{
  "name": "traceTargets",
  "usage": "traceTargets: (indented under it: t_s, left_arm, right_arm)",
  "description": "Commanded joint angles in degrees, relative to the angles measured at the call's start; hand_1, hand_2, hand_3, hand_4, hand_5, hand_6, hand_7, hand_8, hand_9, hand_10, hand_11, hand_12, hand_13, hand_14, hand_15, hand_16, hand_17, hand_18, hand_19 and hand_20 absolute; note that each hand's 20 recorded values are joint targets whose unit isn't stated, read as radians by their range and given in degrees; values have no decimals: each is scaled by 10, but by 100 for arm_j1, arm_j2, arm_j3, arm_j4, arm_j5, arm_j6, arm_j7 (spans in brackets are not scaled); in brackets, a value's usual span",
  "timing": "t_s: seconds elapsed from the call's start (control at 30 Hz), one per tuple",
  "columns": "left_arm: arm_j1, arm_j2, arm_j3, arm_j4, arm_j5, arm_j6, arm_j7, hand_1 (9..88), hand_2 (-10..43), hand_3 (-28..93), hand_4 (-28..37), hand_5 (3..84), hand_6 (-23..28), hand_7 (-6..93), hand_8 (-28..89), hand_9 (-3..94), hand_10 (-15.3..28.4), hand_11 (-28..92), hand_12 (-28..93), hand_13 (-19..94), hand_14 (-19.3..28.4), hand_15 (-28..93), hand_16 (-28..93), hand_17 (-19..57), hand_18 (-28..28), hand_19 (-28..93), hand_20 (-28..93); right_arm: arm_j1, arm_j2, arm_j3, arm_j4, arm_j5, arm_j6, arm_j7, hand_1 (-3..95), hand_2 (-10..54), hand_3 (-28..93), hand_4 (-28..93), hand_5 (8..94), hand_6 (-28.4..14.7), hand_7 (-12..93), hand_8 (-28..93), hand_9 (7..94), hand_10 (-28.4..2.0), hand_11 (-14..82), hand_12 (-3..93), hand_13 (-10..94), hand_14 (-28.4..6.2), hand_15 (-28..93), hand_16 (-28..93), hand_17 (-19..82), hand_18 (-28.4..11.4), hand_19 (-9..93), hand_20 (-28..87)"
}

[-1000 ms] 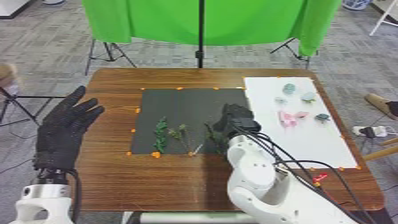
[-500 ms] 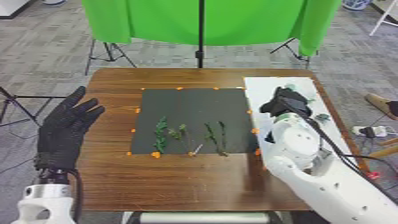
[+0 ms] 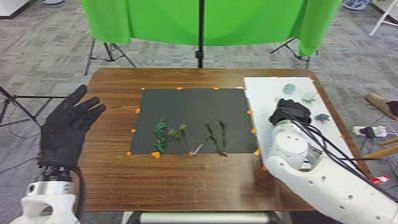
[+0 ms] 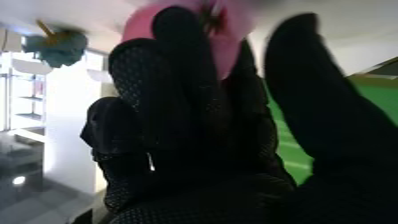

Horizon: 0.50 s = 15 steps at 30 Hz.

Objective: Arrange flowers

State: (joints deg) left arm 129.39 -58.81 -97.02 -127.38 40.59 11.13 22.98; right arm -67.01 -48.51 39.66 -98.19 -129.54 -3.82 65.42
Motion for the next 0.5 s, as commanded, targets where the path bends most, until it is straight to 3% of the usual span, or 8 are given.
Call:
traceTargets:
  t_s: [0.03, 0.1, 0.27, 0.33, 0.4, 0.5]
  left_arm:
    - [132, -30, -5, 68, -95, 57, -21, 260, 97, 734, -212, 352, 86, 117, -88, 331, 194, 255, 123, 227, 245, 470, -59, -112, 200, 420, 184]
    - [143, -154, -59, 67, -25, -21, -120, 260, 97, 734, -212, 352, 86, 117, -88, 331, 195, 255, 122, 226, 244, 469, -59, -112, 200, 420, 184]
    - [167, -140, -92, 61, -36, 9, -150, 259, 97, 735, -212, 352, 86, 117, -88, 331, 195, 254, 122, 227, 244, 469, -58, -112, 200, 420, 184]
    - [179, -102, -112, 54, -49, 26, -137, 259, 97, 735, -212, 351, 85, 118, -88, 331, 195, 254, 122, 226, 244, 469, -58, -112, 200, 419, 184]
    - [202, 21, -92, 55, -132, 90, -51, 260, 97, 734, -213, 351, 86, 118, -88, 331, 195, 254, 122, 226, 243, 469, -58, -112, 200, 419, 184]
    - [144, -132, -154, 55, -14, 15, -152, 260, 97, 733, -213, 351, 86, 118, -88, 331, 195, 253, 122, 227, 243, 470, -58, -112, 200, 420, 185]
  right_arm:
    - [-85, 247, -302, 156, -780, 948, -45, 604, -95, 667, -283, 891, -15, 158, 40, 935, -88, 161, 314, 837, -64, 622, 172, 446, -263, 932, 495]
    - [-115, 319, -266, 68, -965, 1165, -60, 613, -95, 668, -283, 898, -21, 161, 43, 937, -85, 163, 315, 843, -62, 616, 174, 450, -256, 932, 491]
    - [-78, 509, -186, -391, -1222, 1703, -182, 617, -95, 681, -283, 900, -28, 171, 64, 937, -83, 184, 309, 856, -57, 608, 180, 455, -253, 932, 484]
    - [-49, 473, -140, -646, -1173, 1817, -404, 620, -95, 680, -283, 900, -30, 172, 70, 937, -84, 185, 311, 856, -59, 611, 183, 454, -253, 932, 486]
    - [-15, 393, -169, -897, -1160, 1855, -733, 619, -95, 684, -283, 900, -31, 171, 72, 937, -85, 185, 314, 854, -59, 611, 185, 453, -253, 932, 485]
    - [146, 19, -377, -1125, -1120, 1731, -1261, 614, -95, 695, -283, 899, -32, 169, 74, 937, -87, 183, 319, 852, -59, 613, 188, 449, -253, 932, 484]
